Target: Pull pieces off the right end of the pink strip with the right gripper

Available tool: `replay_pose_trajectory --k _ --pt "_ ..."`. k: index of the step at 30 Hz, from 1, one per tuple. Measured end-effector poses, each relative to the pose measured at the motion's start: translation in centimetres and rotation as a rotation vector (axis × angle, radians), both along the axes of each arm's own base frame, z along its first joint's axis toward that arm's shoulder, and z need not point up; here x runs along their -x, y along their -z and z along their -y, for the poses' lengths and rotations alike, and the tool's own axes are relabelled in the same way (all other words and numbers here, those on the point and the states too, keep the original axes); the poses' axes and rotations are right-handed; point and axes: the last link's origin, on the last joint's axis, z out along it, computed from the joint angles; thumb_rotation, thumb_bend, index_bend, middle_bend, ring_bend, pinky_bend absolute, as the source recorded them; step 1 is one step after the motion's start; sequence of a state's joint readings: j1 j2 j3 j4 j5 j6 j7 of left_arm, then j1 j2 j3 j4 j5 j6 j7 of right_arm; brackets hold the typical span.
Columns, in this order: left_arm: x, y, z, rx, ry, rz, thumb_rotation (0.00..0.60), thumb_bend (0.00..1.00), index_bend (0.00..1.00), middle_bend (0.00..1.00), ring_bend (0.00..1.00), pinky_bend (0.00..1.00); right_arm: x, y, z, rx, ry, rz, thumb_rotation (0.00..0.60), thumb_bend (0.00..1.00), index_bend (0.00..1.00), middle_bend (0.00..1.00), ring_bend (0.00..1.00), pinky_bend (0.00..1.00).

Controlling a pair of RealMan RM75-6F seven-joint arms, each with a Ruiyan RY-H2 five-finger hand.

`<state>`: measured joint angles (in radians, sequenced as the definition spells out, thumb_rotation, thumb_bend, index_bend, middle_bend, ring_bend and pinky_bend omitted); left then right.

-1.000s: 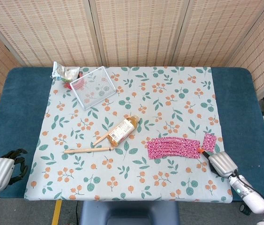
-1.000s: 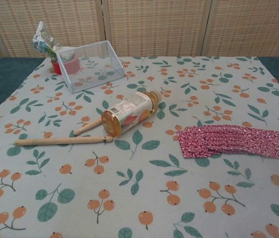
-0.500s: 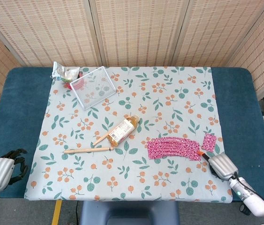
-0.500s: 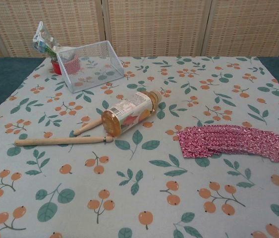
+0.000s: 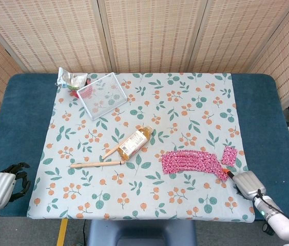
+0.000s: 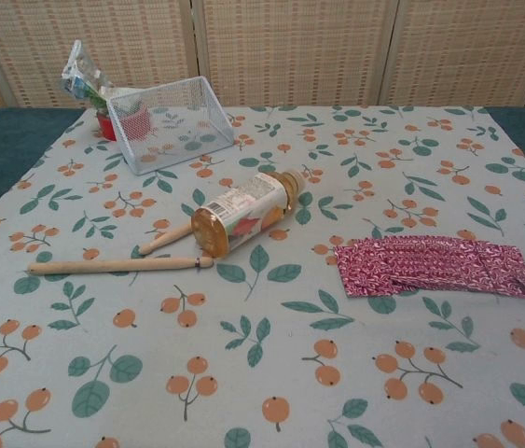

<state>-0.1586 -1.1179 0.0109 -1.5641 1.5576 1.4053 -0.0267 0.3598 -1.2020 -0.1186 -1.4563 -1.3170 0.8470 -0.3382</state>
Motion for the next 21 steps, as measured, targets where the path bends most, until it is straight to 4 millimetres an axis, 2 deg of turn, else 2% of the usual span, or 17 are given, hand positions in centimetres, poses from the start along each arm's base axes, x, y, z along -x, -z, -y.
replay_pose_trajectory --k 21 --pt "0.1 0.0 -0.1 0.002 -0.005 -0.003 0.600 0.66 0.28 0.31 0.34 0.57 -2.0 -3.2 -1.7 0.067 0.070 -0.076 0.600 1.00 0.68 0.78 0.85 0.74"
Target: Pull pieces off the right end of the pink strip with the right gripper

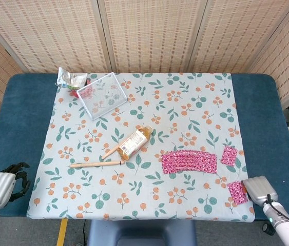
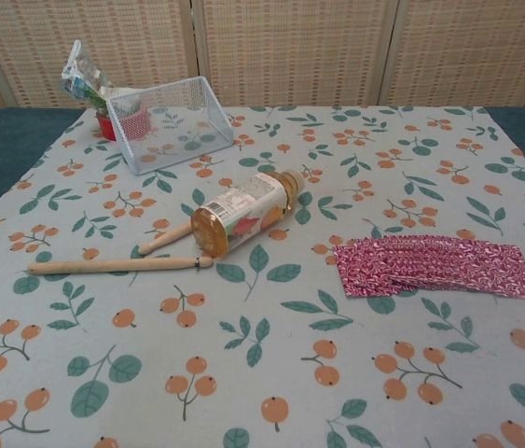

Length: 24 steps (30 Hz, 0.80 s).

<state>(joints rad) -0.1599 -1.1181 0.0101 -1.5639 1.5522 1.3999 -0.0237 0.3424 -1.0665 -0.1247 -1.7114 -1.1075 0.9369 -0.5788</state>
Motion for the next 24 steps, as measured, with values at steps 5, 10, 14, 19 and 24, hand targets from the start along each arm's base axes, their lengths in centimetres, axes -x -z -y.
replay_pose_trajectory --k 5,10,14,19,24 --pt "0.0 0.0 0.0 0.001 0.002 -0.001 0.600 0.66 0.28 0.31 0.34 0.57 -0.5 -0.2 -0.1 0.014 -0.017 0.020 0.600 1.00 0.52 0.77 0.82 0.72" --pt "-0.1 0.1 0.0 0.001 0.003 -0.001 0.600 0.66 0.28 0.31 0.34 0.57 -1.1 -0.3 -0.1 0.026 -0.049 0.085 0.600 0.81 0.22 0.54 0.64 0.68" --pt "0.0 0.1 0.0 0.002 0.004 -0.002 0.600 0.66 0.28 0.31 0.34 0.57 -2.0 -0.5 0.0 0.063 -0.112 0.181 0.600 0.26 0.00 0.11 0.13 0.49" --pt "0.0 -0.1 0.1 -0.005 -0.001 -0.001 0.600 0.66 0.28 0.31 0.34 0.57 -2.5 -1.2 0.7 0.209 -0.225 0.328 0.600 0.14 0.00 0.00 0.00 0.24" --pt "-0.3 -0.1 0.2 -0.013 0.013 -0.001 0.600 0.66 0.28 0.31 0.34 0.57 -1.6 -2.8 0.2 0.419 -0.308 0.376 0.600 0.13 0.00 0.00 0.00 0.23"
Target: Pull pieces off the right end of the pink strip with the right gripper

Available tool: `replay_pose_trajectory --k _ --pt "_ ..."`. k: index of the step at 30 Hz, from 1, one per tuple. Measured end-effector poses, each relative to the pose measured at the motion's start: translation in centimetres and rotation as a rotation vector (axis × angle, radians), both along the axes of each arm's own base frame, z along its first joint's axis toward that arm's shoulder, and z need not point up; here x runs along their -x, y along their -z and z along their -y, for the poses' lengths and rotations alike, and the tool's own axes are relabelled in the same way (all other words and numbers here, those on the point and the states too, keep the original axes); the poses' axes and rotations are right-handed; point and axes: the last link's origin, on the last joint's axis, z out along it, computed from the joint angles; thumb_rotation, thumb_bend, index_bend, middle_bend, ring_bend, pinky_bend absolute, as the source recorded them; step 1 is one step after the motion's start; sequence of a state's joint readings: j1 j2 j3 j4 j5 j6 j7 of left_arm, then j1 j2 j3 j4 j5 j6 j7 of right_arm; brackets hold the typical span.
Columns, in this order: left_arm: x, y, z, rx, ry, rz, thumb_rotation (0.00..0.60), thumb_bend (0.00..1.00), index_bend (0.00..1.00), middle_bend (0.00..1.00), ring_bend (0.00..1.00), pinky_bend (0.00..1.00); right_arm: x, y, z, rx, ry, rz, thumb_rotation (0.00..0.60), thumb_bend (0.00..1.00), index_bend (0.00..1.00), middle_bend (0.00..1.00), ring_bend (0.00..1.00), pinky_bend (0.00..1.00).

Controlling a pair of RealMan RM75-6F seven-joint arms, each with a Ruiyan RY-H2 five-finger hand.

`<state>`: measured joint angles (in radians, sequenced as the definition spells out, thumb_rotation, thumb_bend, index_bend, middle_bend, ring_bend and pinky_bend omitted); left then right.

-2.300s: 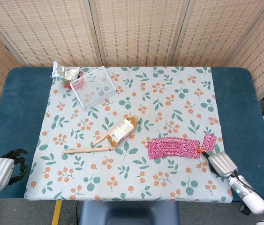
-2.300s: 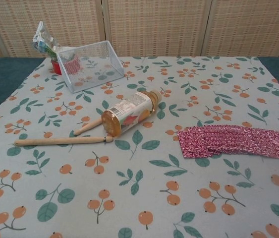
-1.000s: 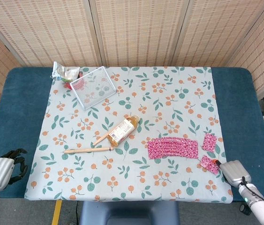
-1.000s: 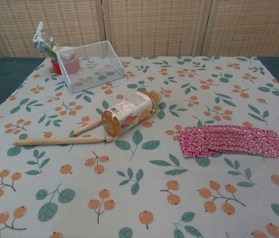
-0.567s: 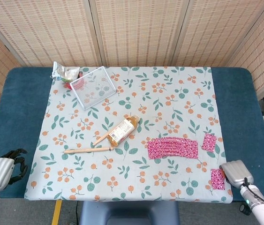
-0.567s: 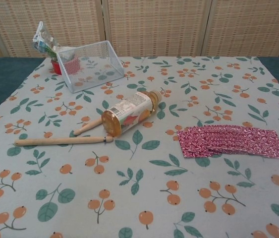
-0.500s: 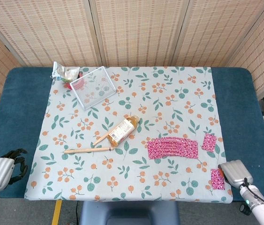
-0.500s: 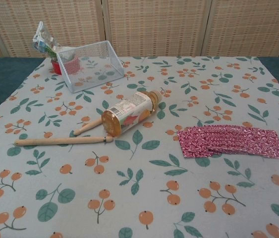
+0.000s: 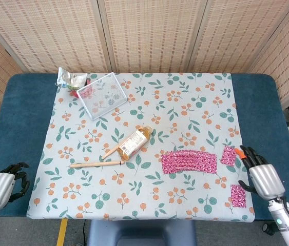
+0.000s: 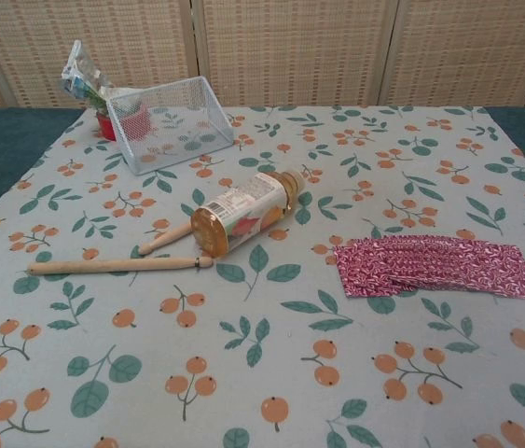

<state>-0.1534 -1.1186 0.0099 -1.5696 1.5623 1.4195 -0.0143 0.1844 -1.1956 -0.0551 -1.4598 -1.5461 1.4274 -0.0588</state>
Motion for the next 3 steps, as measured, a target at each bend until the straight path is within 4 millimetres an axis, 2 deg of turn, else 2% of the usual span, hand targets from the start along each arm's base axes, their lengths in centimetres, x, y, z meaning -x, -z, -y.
replay_pose_trajectory --k 3 --pt "-0.28 0.16 -0.03 0.004 0.018 -0.002 0.600 0.66 0.28 0.31 0.34 0.57 0.32 -0.45 -0.28 0.066 0.032 -0.032 0.600 0.13 0.00 0.00 0.00 0.23"
